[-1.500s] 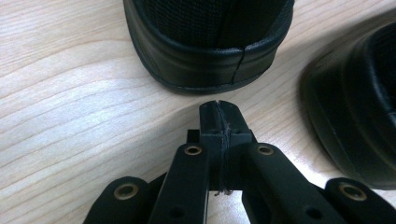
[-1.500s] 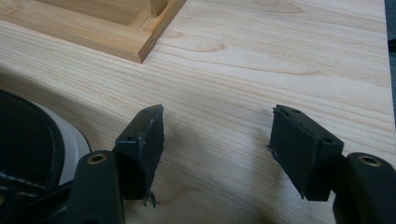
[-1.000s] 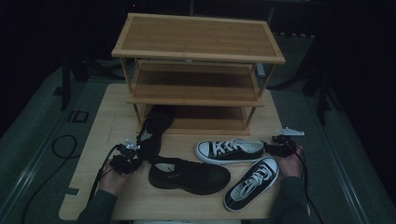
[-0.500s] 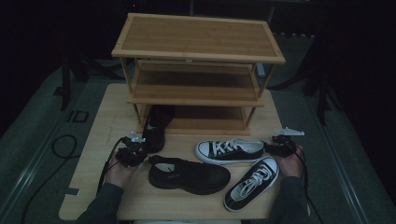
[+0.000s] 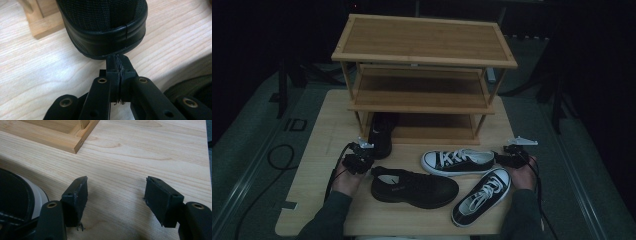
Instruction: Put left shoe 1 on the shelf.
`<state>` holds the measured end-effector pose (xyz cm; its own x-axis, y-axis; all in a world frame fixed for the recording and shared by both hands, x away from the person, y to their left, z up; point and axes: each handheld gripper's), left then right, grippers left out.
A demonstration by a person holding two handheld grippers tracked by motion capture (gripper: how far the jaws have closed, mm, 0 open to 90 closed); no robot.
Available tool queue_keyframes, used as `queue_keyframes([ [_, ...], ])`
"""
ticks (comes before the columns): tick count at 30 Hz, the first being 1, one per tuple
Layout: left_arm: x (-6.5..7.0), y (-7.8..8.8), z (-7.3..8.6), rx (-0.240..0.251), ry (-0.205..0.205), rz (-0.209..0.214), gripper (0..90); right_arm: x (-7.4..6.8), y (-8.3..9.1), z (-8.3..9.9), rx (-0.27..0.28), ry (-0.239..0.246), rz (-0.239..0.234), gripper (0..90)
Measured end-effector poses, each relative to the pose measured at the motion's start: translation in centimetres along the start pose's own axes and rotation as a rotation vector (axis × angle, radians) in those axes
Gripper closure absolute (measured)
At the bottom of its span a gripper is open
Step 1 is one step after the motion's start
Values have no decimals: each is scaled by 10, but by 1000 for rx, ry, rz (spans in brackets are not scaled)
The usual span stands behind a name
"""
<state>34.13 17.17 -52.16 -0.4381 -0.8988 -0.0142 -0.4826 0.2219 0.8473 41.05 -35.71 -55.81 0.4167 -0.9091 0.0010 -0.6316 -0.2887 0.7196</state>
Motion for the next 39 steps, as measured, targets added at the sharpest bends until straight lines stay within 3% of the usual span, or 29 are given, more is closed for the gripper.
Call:
queue_keyframes([
  [6,3,-6,-8,0,-3,-35,898,0,0,0,0,0,0,349],
  [15,1,-14,-19,-1,16,-50,899,0,0,0,1,-1,-1,348],
  [20,-1,-18,-25,-2,36,-49,899,0,0,0,1,-1,-1,348],
  [39,-2,-31,-42,-12,39,-54,898,0,0,0,1,1,-2,349],
])
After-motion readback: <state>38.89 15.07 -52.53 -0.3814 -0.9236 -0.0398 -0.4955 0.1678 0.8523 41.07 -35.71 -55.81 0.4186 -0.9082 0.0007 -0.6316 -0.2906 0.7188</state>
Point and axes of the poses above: each handheld gripper's, and its own axes: y roughly backward along the jaws, z roughly out of its underside, x roughly to its right, and after that the axes turned 4 degrees about -x, right-handed
